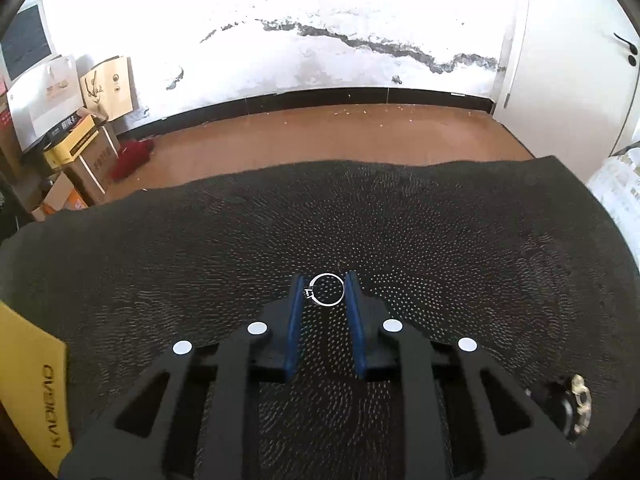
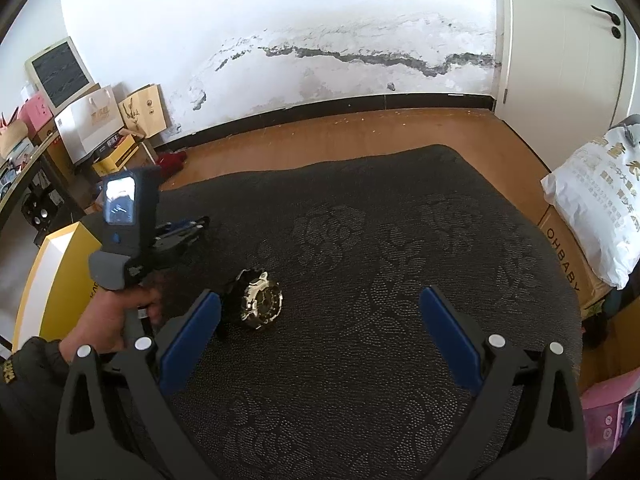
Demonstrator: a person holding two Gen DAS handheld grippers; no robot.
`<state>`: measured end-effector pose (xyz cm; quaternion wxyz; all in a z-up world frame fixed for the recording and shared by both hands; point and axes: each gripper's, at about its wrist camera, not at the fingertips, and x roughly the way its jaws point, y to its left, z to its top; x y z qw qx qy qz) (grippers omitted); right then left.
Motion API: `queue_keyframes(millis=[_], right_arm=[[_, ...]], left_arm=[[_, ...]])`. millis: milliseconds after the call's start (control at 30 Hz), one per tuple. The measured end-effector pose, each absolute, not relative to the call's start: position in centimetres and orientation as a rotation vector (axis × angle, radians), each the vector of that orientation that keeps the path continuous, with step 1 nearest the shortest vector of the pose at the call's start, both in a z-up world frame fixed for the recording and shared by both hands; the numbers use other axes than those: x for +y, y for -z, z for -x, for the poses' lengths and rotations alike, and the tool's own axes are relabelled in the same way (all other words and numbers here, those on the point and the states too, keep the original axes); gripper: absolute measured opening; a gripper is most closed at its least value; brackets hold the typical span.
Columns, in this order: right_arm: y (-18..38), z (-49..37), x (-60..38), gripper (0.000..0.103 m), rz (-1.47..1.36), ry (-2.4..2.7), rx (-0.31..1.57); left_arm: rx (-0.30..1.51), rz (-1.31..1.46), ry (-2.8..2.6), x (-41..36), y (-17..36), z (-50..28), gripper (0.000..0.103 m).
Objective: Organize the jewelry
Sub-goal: 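Grasp the silver ring with the left tool while the right tool grasps the black-gold watch, then carry the ring with the left tool into the box and release it while the right tool lifts the watch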
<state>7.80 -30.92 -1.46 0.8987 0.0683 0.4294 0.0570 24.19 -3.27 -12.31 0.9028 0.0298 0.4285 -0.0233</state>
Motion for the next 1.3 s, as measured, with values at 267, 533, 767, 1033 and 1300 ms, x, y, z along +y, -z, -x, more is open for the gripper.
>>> queue_keyframes(millis=[267,533,767,1033,1300], right_arm=[[5.4,-9.8,-27.0,0.096,-0.078,-0.185,1.020],[7.7,-11.0,-23.0,0.096,0.028,-0.178,1.060],[10.9,-13.1,-20.2,0.096,0.082,-0.130,1.112],[13.8,-14.7,-18.4,0.096,0.105,-0.081,1.147],[13.5,-15.3,-18.6,0.067,0.029,-0.076,1.139]], left_arm=[[0.887,-0.061,0.044,-0.7,7.3,-17.5,0.021],[0.891,-0.050,0.004,4.0,4.6,-9.7,0.021],[0.869,-0.038,0.017,5.7,4.4,-8.2,0.021],[0.884,-0.008,0.034,7.1,4.1,-7.5,0.021],[0.880,0.001,0.019,8.4,3.4,-7.0,0.021]])
